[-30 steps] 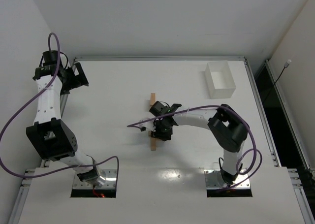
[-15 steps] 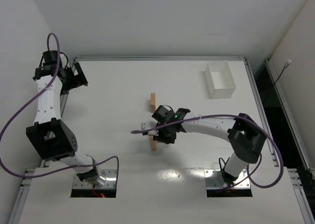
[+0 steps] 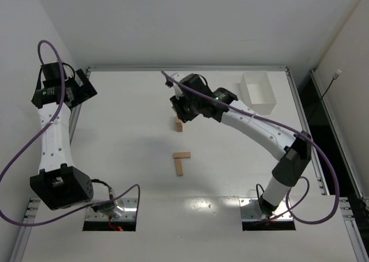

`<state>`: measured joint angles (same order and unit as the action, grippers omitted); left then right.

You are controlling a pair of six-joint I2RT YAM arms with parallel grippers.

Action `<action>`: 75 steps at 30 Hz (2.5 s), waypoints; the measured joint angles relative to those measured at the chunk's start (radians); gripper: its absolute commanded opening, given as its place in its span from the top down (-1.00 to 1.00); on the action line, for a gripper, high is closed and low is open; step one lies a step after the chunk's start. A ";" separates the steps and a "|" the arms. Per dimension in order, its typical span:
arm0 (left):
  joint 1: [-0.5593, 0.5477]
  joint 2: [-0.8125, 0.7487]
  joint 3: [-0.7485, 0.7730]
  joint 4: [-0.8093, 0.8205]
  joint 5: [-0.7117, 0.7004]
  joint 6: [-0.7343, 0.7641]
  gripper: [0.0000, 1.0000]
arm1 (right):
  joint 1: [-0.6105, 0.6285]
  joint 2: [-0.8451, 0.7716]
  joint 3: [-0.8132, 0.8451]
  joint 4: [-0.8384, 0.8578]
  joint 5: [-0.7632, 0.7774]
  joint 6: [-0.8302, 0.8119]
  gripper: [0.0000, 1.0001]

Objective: Build the wood block tower

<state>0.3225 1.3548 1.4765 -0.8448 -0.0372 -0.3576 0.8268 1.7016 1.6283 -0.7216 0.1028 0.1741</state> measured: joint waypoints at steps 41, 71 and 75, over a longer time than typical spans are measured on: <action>0.109 -0.014 -0.111 0.037 0.285 -0.088 -1.00 | -0.153 0.484 0.340 -0.102 -0.020 0.652 1.00; 0.109 0.019 -0.111 0.045 0.296 -0.089 -1.00 | -0.164 0.541 0.386 -0.092 0.041 0.592 1.00; 0.109 0.022 -0.111 0.045 0.298 -0.089 -1.00 | -0.164 0.541 0.386 -0.091 0.045 0.590 1.00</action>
<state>0.4316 1.3766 1.3655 -0.7994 0.2604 -0.4461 0.6628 2.2429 2.0148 -0.8124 0.1478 0.7639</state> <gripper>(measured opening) 0.996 0.248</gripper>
